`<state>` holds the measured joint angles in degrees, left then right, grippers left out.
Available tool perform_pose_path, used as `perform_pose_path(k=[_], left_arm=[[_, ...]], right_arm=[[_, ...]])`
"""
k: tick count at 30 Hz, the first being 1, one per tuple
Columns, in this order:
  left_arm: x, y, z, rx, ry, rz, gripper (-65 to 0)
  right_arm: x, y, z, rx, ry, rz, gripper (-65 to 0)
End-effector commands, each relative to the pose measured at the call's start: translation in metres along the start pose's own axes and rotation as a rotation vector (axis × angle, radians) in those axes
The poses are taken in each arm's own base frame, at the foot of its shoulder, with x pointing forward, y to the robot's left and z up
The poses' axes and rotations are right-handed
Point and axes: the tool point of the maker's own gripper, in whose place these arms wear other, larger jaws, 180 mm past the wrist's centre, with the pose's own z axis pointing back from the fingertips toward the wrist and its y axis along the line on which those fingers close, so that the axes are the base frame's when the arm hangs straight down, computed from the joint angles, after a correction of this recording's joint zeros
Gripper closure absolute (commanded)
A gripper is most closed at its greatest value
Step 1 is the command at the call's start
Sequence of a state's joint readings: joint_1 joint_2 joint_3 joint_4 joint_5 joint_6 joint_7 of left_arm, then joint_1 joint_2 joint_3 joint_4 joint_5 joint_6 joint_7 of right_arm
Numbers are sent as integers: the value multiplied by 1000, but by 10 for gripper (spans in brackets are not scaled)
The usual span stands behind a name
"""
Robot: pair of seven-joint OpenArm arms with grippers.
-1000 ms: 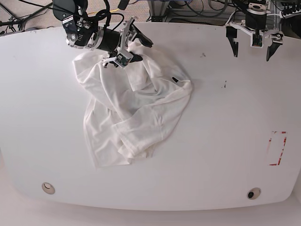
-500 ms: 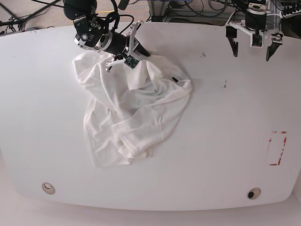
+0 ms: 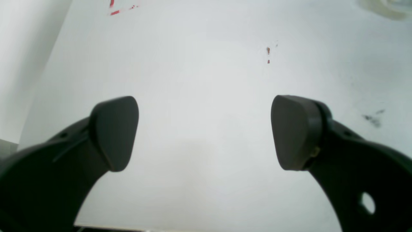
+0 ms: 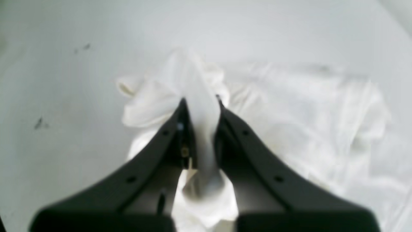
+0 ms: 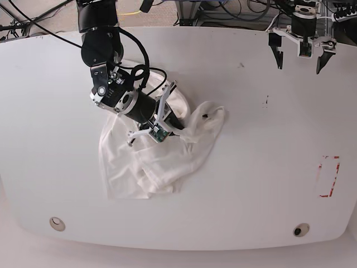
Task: Fold the T-shirt properly
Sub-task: 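Lift the shirt with the right gripper and drag it across the table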
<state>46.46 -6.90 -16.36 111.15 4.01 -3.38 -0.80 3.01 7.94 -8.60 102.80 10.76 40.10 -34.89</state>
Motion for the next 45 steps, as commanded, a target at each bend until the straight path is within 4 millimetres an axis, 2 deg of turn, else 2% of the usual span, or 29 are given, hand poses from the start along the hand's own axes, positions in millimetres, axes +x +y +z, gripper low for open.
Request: perform_pose_path(k=[1, 6, 9, 16, 20, 26, 29, 32, 38, 45], left_arm=[[12, 5, -3, 15, -38, -5, -619], [19, 6, -16, 26, -34, 8, -619], [21, -8, -22, -32, -23, 11, -619], [30, -39, -28, -131, -40, 26, -619], [44, -61, -35, -186, -80, 42, -621], [73, -95, -46, -270, -156, 59, -621], [78, -117, -53, -325, -150, 61, -621], [92, -138, -66, -380, -157, 44, -621], [106, -178, -77, -479, -146, 11, -624], [94, -214, -81, -567, -98, -14, -624]], right_arm=[[26, -19, -2, -19, -68, 24, 0], [67, -58, -10, -68, -117, 94, 0], [94, -79, -8, -99, -149, 143, 0], [156, -128, 18, -206, -212, 284, 0], [188, -152, 35, -274, -204, 360, 0], [229, -169, 61, -359, -210, 455, 0], [240, -170, 68, -380, -217, 480, 0], [244, -171, 70, -386, -217, 485, 0], [243, -173, 70, -387, -213, 484, 0], [242, -174, 70, -388, -211, 483, 0]])
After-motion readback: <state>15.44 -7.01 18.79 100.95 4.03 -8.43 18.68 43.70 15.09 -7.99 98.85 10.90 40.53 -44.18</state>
